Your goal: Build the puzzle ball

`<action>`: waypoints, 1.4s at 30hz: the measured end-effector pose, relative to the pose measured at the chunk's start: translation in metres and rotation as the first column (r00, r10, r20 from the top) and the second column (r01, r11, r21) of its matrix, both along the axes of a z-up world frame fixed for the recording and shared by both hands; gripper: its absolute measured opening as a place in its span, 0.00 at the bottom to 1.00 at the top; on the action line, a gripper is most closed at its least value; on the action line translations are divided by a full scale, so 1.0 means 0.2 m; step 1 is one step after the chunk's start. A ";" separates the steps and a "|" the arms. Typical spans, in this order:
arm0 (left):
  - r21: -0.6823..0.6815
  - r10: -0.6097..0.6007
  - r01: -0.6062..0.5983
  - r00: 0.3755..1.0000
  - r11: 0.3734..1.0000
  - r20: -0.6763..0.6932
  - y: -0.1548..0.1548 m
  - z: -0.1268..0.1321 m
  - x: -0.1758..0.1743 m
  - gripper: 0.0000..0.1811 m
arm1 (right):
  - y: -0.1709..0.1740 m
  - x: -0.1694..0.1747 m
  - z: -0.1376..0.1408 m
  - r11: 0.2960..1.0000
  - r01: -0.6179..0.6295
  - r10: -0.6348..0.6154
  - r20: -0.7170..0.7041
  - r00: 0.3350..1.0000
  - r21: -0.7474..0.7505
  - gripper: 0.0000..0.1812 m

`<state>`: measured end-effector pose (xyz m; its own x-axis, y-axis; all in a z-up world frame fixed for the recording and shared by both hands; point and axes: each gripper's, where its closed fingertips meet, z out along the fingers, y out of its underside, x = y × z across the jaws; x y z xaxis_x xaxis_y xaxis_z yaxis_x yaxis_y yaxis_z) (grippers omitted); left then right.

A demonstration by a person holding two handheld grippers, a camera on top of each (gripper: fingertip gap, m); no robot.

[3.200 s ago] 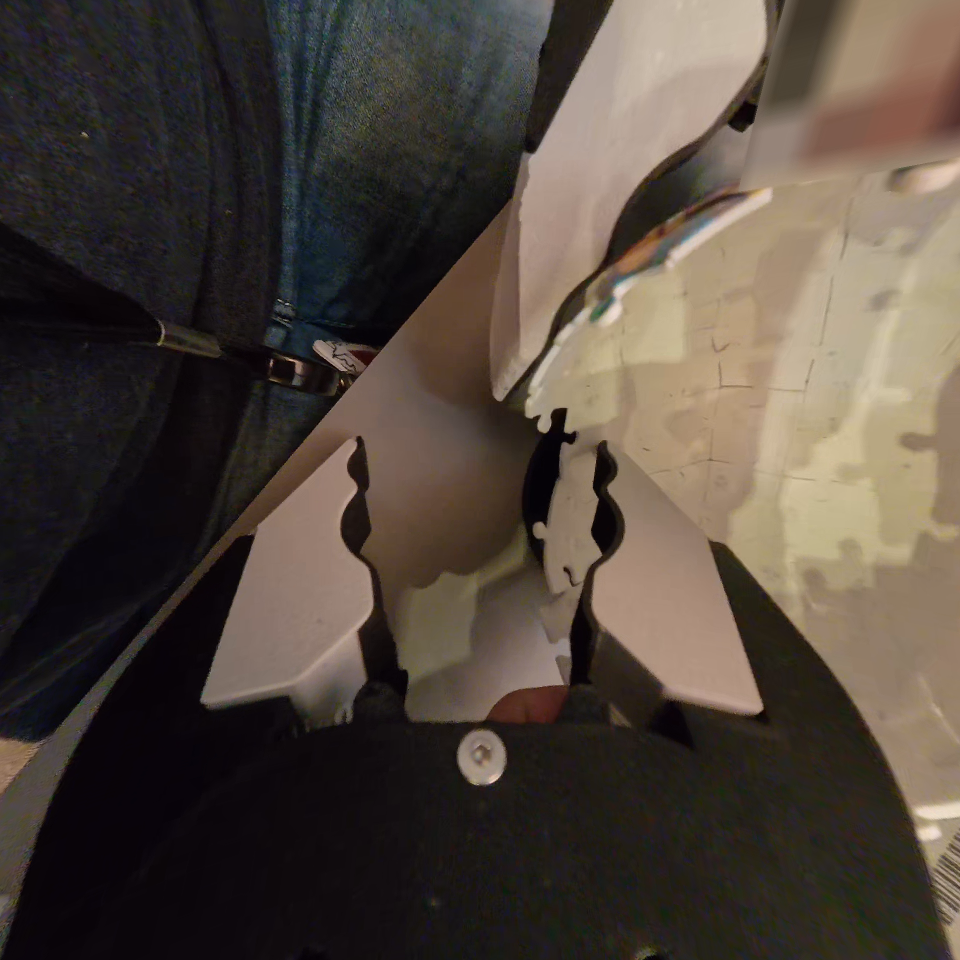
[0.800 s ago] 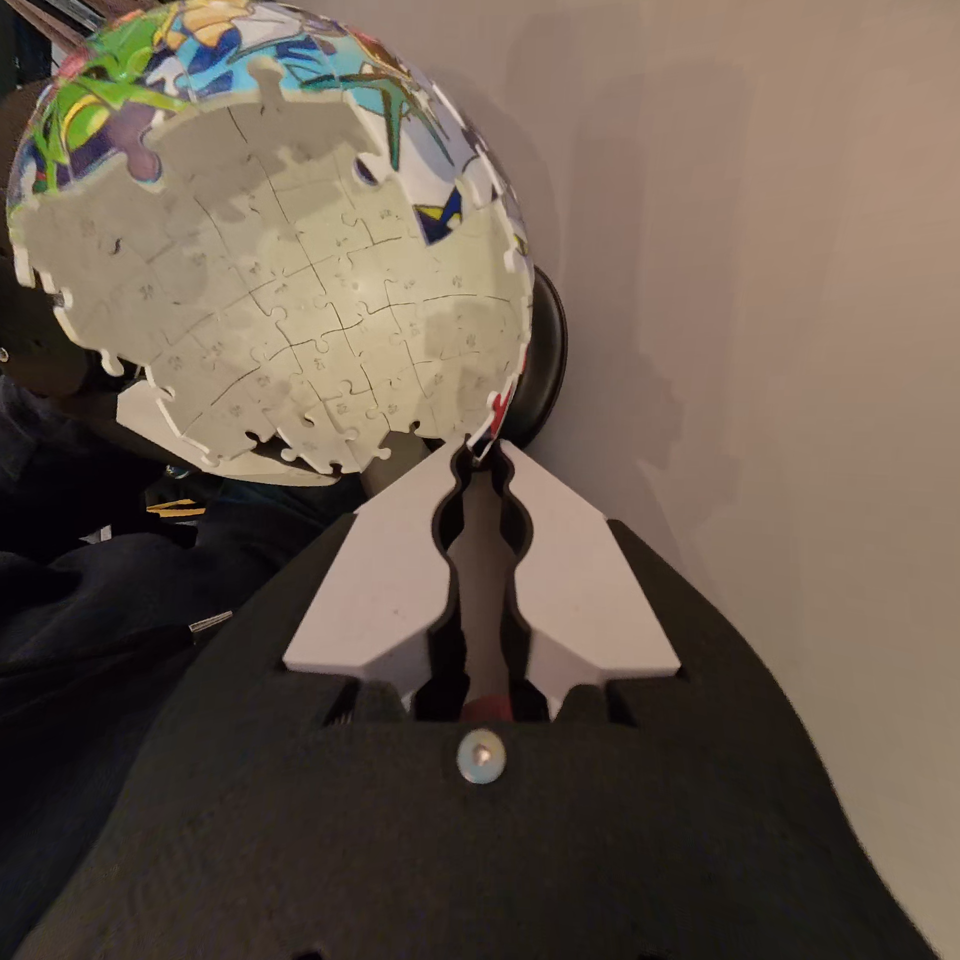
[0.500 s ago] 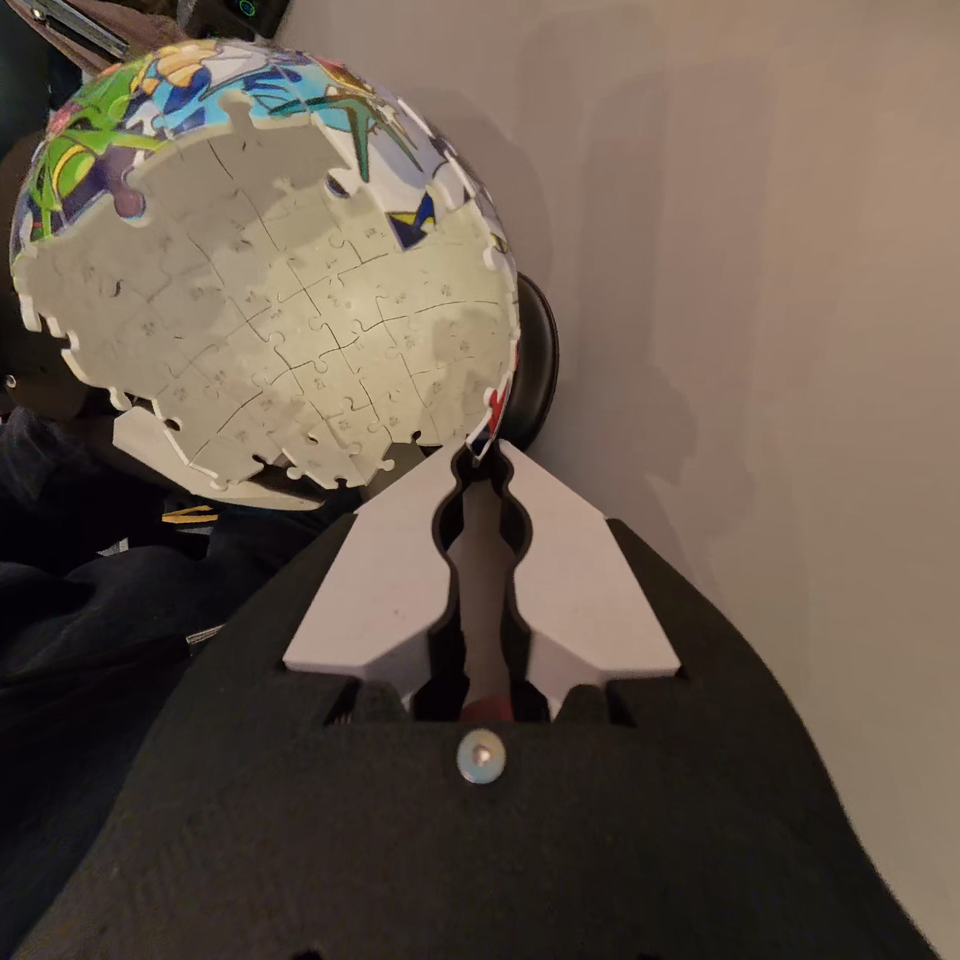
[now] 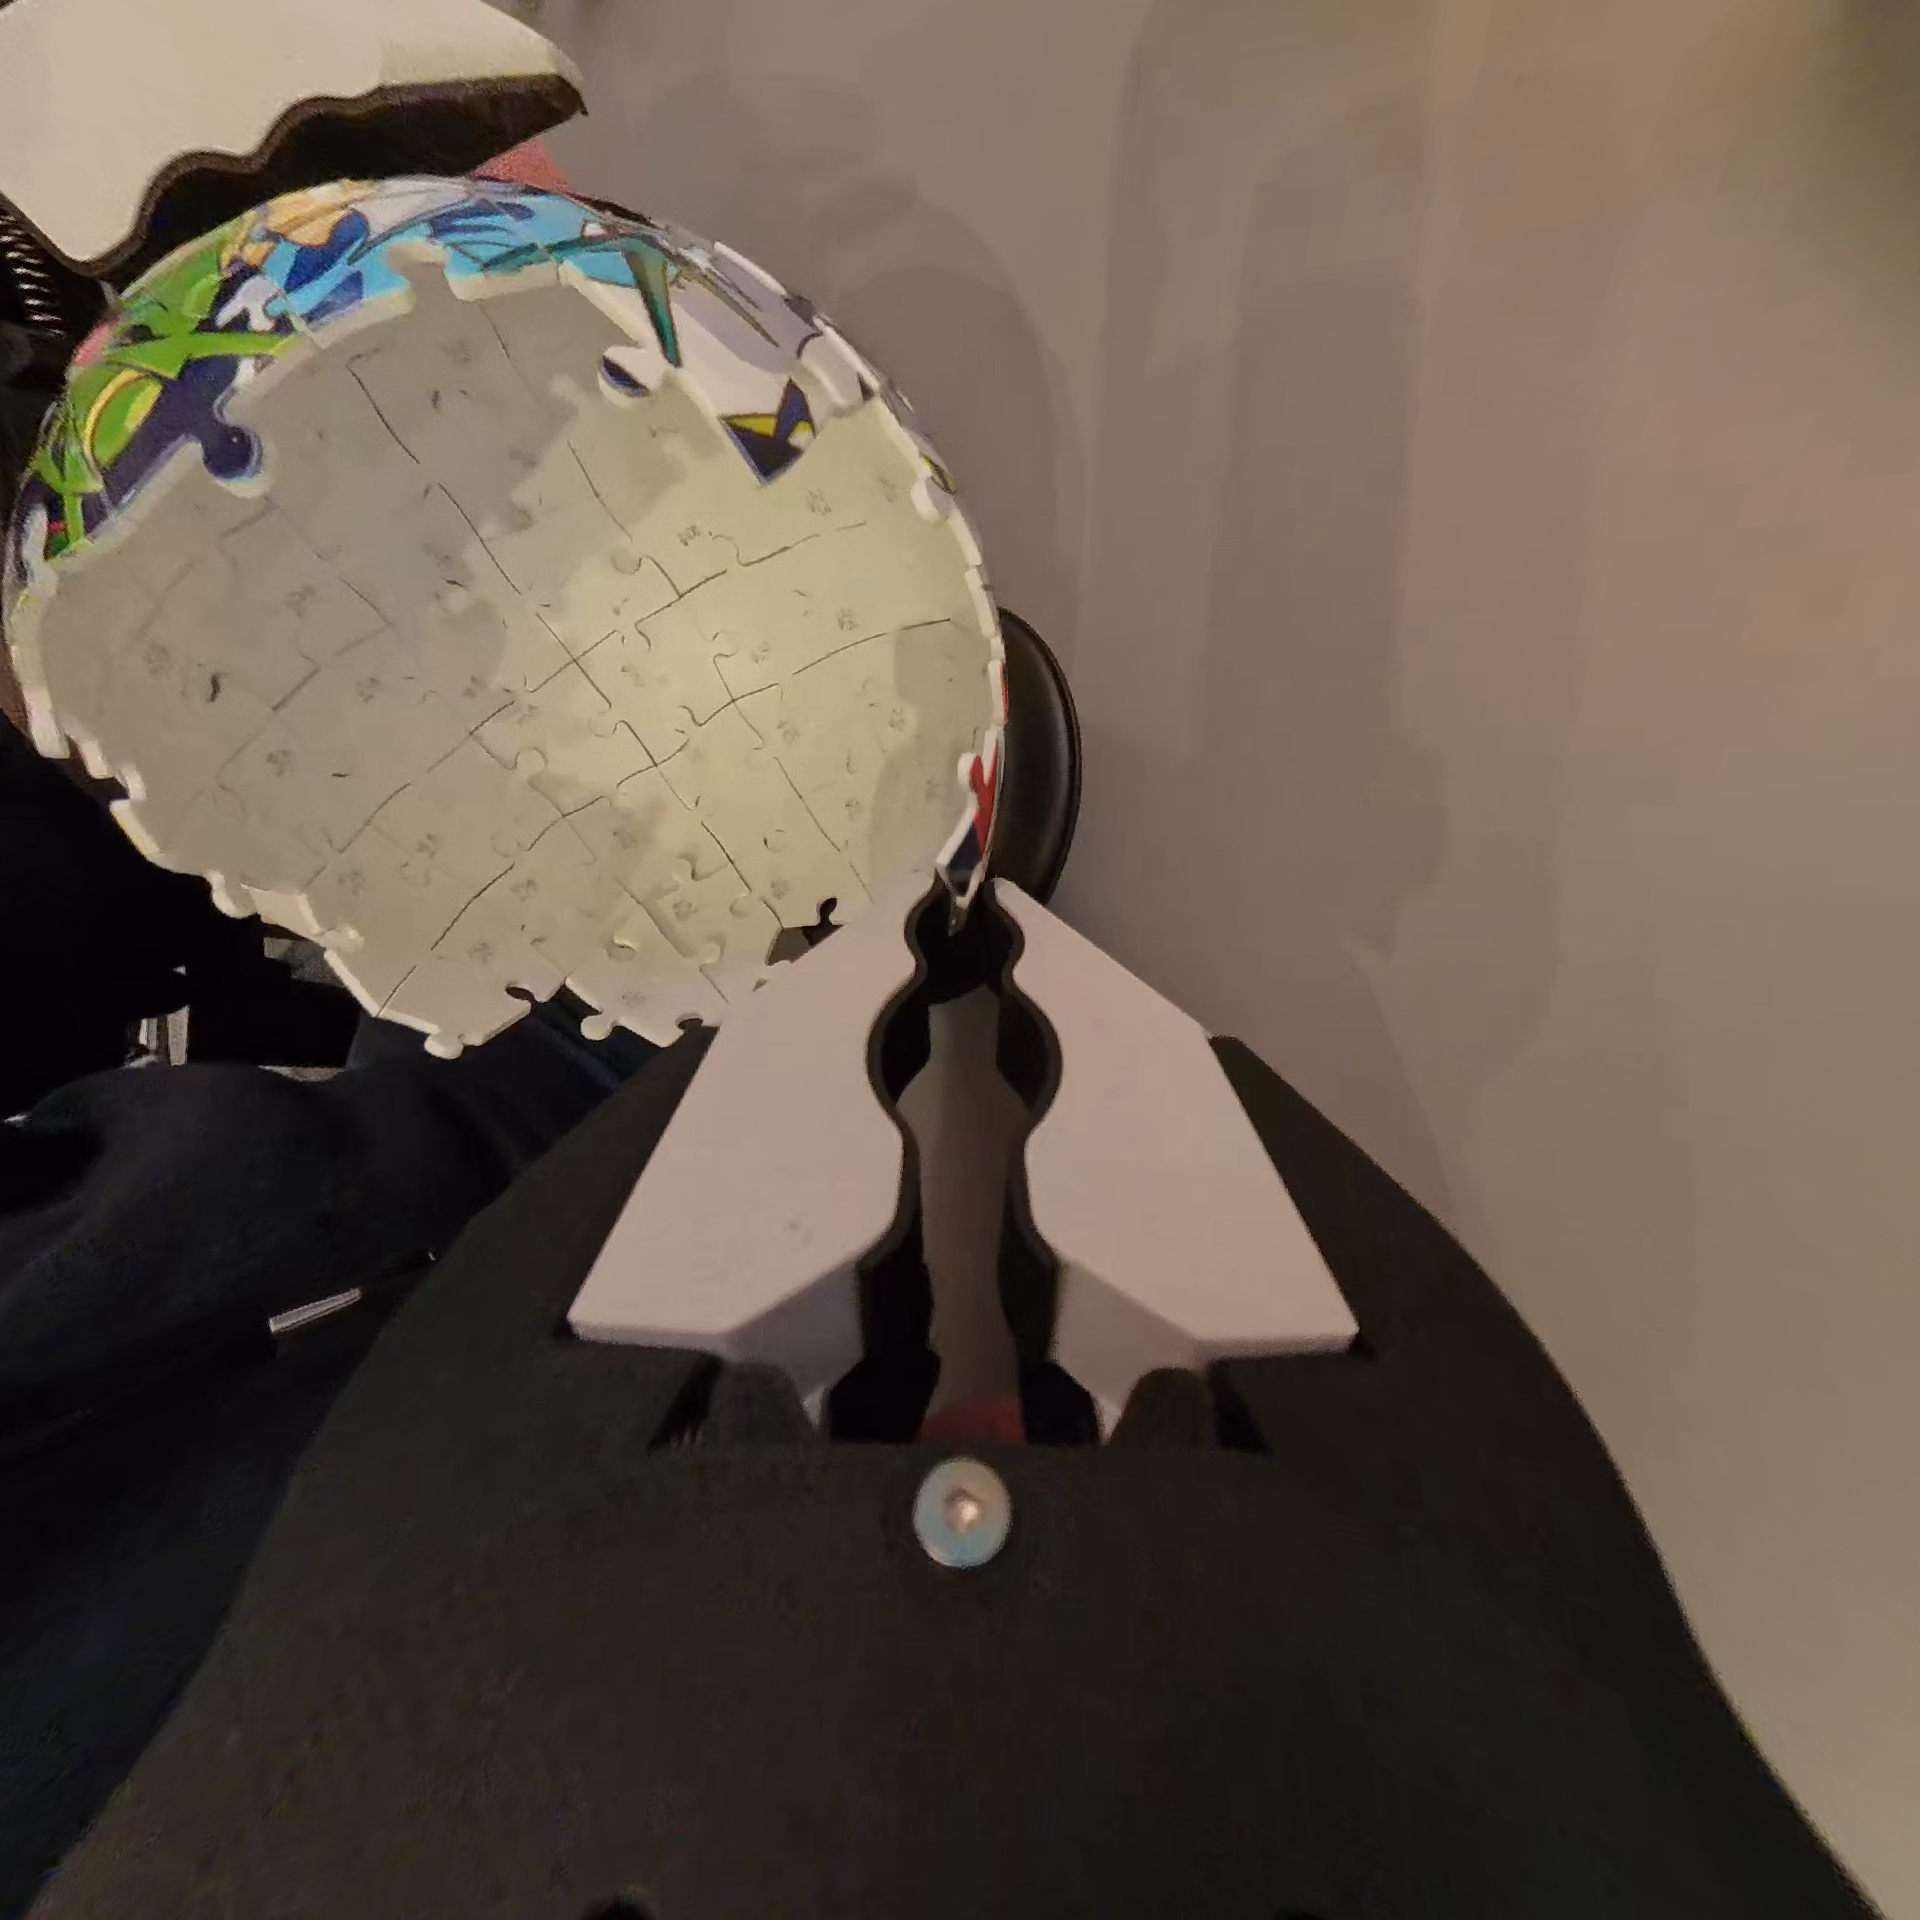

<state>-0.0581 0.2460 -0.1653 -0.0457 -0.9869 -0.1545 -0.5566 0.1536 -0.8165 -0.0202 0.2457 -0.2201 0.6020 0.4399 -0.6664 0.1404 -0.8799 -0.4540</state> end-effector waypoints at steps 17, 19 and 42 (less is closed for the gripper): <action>0.037 0.017 -0.018 0.999 0.999 0.033 0.00 -0.01 0.02 0.74 | 0.00 0.02 0.01 1.000 -0.010 0.010 -0.016 1.000 0.008 0.14; 0.044 0.020 -0.021 0.999 0.999 0.030 0.00 -0.01 0.02 0.74 | 0.00 0.05 0.03 1.000 0.002 -0.002 -0.017 1.000 0.019 0.14; 0.116 0.078 -0.079 0.997 0.990 0.010 -0.01 0.00 -0.01 0.74 | -0.09 0.22 0.08 0.993 0.019 -0.027 0.069 0.997 0.113 0.17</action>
<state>-0.0598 0.2438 -0.1649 0.0322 -0.9627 -0.2686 -0.5660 0.2039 -0.7988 0.0241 0.2269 -0.2050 0.6565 0.4950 -0.5693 0.1563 -0.8275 -0.5393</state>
